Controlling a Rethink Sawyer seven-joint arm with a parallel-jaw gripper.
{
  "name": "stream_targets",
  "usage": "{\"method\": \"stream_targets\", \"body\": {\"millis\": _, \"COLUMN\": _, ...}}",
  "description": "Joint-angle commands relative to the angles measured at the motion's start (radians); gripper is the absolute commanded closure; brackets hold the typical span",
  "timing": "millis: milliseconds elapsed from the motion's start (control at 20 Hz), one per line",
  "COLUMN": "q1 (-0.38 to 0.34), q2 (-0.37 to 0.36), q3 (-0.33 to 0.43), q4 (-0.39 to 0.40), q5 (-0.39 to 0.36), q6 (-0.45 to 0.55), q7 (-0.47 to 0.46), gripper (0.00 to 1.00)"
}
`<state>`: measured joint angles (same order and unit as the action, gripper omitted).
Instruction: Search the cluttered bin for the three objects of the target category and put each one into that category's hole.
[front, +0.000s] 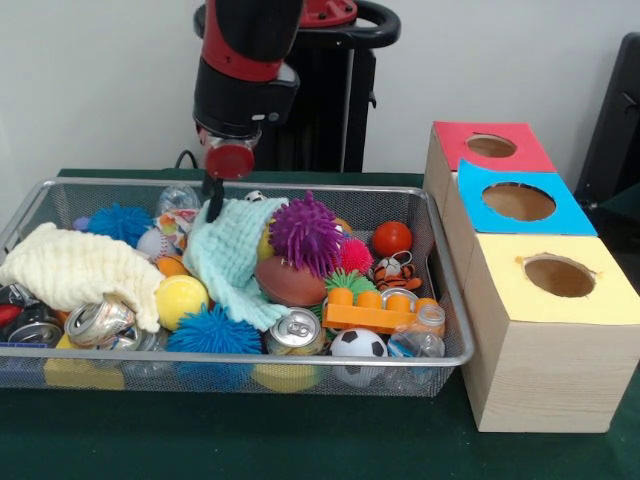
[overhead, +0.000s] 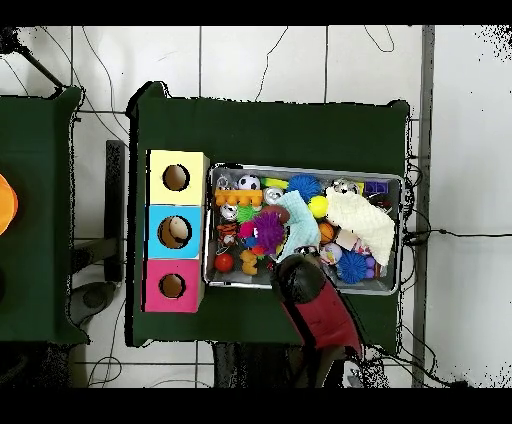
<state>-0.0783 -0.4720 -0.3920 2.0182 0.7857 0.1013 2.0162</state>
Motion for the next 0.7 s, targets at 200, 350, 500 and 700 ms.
{"method": "stream_targets", "body": {"millis": 200, "q1": 0.064, "q2": 0.103, "q3": -0.017, "q4": -0.161, "q5": 0.08, "q6": 0.179, "q7": 0.34, "gripper": 0.0}}
{"method": "stream_targets", "body": {"millis": 350, "q1": 0.079, "q2": 0.117, "q3": -0.035, "q4": -0.179, "q5": 0.082, "q6": 0.204, "q7": 0.355, "gripper": 0.0}}
{"method": "stream_targets", "body": {"millis": 500, "q1": 0.073, "q2": 0.119, "q3": -0.03, "q4": -0.187, "q5": 0.075, "q6": 0.208, "q7": 0.352, "gripper": 0.0}}
{"method": "stream_targets", "body": {"millis": 700, "q1": 0.068, "q2": 0.12, "q3": -0.012, "q4": -0.192, "q5": 0.066, "q6": 0.202, "q7": 0.358, "gripper": 0.0}}
